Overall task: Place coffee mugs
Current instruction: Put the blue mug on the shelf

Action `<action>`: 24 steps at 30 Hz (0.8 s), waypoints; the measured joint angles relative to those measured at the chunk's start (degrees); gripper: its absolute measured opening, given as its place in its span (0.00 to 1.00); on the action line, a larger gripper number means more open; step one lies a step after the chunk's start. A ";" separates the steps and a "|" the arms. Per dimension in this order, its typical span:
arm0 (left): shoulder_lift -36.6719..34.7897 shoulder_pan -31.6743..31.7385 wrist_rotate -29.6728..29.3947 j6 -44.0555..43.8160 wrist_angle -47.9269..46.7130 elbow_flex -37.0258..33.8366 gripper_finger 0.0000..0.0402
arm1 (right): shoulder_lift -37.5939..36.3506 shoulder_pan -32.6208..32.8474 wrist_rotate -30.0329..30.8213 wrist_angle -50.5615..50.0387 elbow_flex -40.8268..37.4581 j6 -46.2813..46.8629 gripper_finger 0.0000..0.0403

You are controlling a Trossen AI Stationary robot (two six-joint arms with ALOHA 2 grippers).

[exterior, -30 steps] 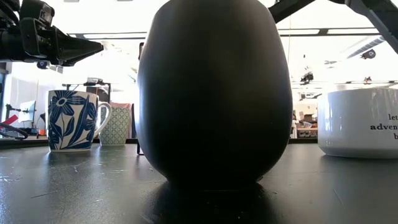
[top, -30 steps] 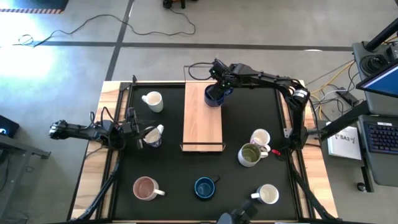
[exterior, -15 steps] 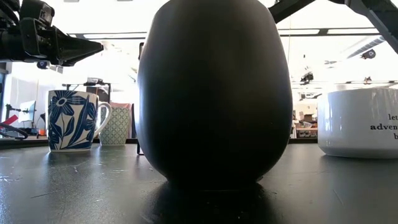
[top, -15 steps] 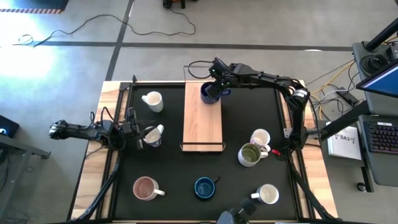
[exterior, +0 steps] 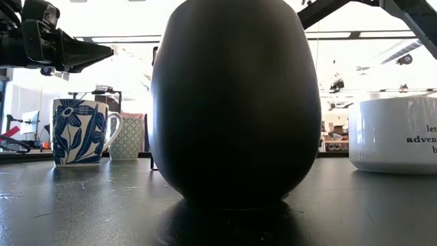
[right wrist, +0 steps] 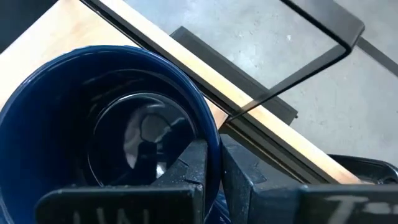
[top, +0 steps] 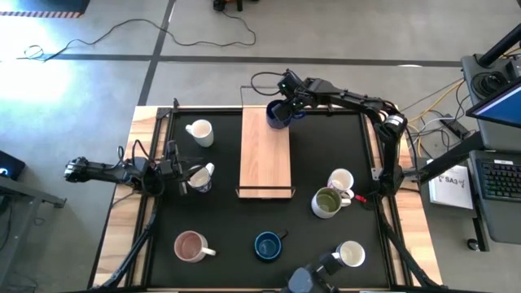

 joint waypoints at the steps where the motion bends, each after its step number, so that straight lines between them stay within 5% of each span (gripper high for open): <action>1: 0.00 0.01 -0.01 0.00 0.00 0.00 0.25 | 0.00 0.00 0.00 0.08 0.00 -0.01 0.05; 24: 0.00 0.00 -0.01 -0.01 0.00 0.00 0.25 | 0.00 -0.02 -0.28 1.45 -0.09 -1.38 0.06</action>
